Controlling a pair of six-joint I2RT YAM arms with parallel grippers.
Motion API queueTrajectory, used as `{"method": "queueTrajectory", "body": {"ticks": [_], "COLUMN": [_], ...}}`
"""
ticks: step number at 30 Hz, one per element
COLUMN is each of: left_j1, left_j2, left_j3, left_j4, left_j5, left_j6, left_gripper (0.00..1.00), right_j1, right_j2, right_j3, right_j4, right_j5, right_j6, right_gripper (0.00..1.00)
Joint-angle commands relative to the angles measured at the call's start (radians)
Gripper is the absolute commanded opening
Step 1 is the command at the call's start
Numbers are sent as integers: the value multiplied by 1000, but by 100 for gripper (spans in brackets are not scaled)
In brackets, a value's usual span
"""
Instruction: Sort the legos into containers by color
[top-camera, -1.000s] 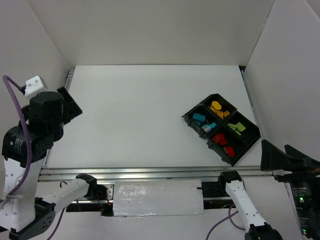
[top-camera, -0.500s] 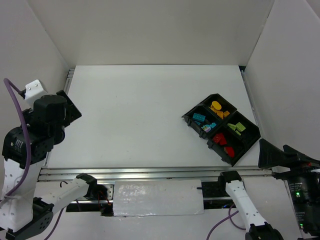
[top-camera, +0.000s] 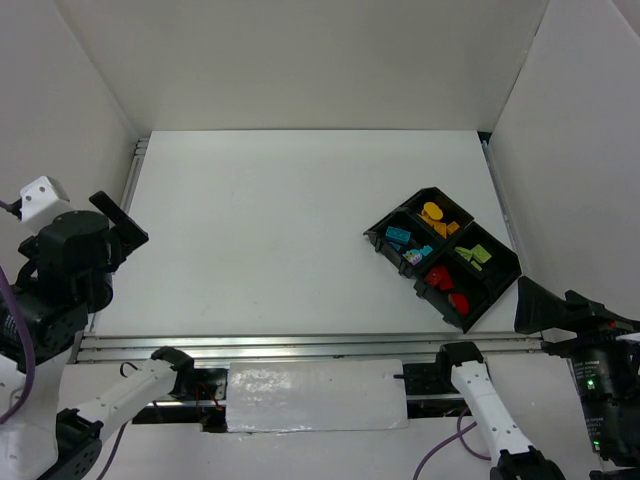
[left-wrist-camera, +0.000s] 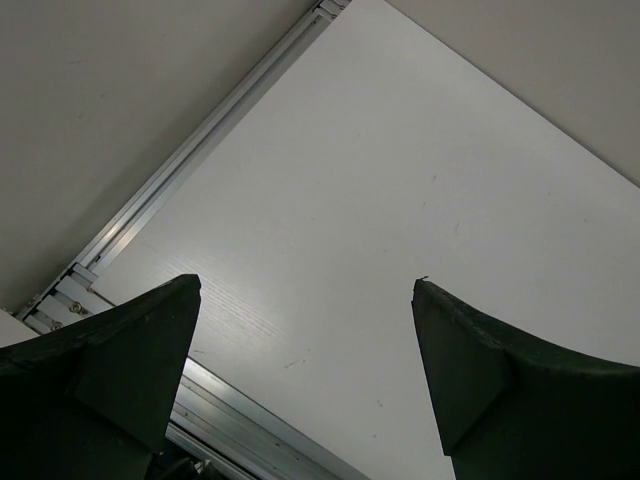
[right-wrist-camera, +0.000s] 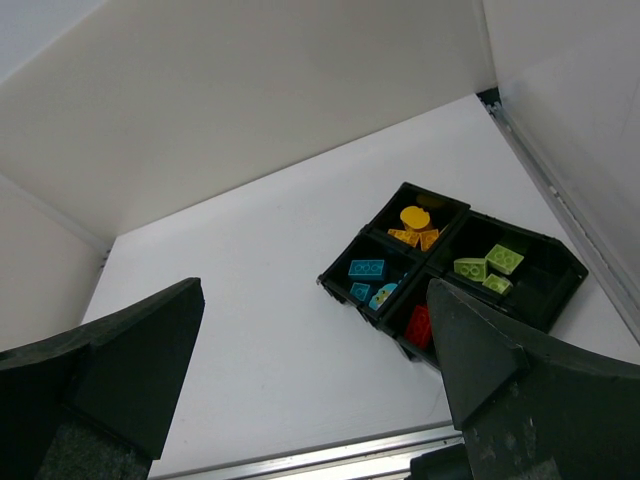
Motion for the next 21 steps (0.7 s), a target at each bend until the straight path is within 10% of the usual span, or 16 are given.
{"method": "queueTrajectory", "body": {"ticks": [1,21], "left_j1": [-4,-5], "left_j2": [2,7], "left_j3": [-16,-65], "left_j4": [49,90], "left_j5": [-17,16], "left_j6": [7,28], "left_gripper": [100,99], "right_j1": [11,9], "right_j2": [-21,-32], "right_j3": [-14,-71], "right_j4": [50,79], "right_j5": [26,22], "right_j6": [-11,6], "right_gripper": [100,100]}}
